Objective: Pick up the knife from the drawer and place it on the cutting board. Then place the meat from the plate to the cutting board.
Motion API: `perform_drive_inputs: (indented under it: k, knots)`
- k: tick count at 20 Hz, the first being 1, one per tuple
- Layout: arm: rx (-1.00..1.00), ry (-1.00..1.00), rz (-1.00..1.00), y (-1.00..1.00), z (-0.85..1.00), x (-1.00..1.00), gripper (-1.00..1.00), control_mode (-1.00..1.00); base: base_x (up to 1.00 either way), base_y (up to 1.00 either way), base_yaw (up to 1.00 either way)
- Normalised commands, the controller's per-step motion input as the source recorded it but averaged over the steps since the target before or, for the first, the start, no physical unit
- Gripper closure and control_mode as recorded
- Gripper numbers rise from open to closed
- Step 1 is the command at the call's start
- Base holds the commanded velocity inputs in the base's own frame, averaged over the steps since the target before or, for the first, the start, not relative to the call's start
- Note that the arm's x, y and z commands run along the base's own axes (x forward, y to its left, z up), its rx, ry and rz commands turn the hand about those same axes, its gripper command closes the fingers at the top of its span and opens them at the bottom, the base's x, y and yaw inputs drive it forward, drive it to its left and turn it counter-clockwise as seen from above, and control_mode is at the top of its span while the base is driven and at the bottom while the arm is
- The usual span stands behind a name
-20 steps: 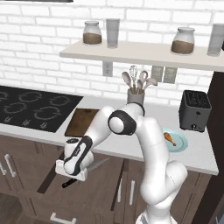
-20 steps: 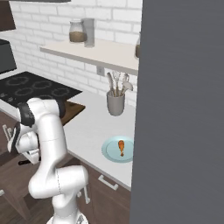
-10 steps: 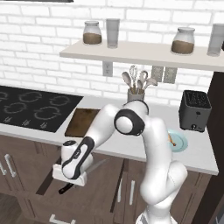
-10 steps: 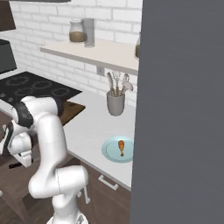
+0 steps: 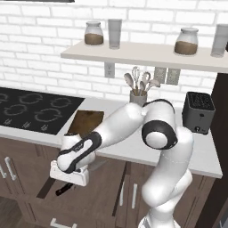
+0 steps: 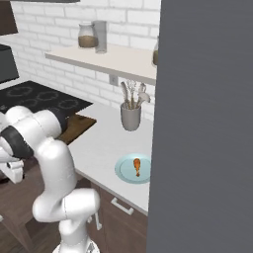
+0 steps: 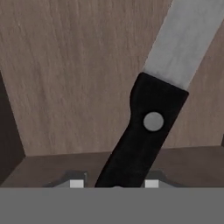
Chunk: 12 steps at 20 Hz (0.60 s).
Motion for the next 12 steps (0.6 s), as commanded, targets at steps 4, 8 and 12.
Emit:
perform_drive_inputs:
  k: [4,8,12]
  knots:
    - [0.03,0.19,0.01,0.22,1.0,-0.63,1.0,-1.0,0.0,0.0,0.0]
    - [0.0,0.01,0.05,0.28,1.0,-0.43,1.0,-1.0,0.0,0.0,0.0]
    - [-0.04,-0.02,0.08,0.11,1.0,-0.32,1.0,-1.0,0.0,0.0,0.0]
